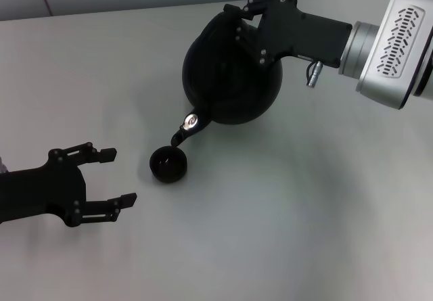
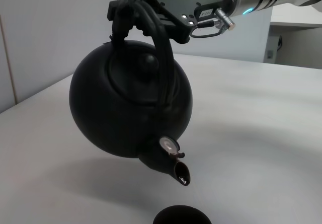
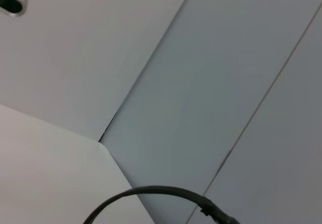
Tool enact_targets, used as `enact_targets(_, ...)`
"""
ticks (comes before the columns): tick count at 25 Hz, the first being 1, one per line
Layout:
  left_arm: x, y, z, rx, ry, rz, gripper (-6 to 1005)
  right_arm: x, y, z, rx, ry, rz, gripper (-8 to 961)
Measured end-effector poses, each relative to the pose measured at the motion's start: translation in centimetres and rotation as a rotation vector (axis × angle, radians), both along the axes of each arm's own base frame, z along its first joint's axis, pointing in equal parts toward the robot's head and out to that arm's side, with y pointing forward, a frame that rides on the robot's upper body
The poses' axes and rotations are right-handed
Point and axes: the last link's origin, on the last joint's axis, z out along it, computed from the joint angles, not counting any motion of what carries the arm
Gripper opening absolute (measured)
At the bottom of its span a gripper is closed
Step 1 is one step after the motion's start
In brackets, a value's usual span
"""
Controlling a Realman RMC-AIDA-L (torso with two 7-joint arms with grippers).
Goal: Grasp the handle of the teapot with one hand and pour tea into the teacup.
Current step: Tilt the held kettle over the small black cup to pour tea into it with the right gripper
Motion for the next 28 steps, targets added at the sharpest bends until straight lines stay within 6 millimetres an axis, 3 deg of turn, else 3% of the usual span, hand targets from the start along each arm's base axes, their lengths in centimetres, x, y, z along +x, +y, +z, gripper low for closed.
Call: enact_targets(28, -0.03, 0.19, -0.13, 0.01, 0.004, 0.006, 862, -0.47, 0.15, 0.23, 0.031, -0.058, 0.066, 89)
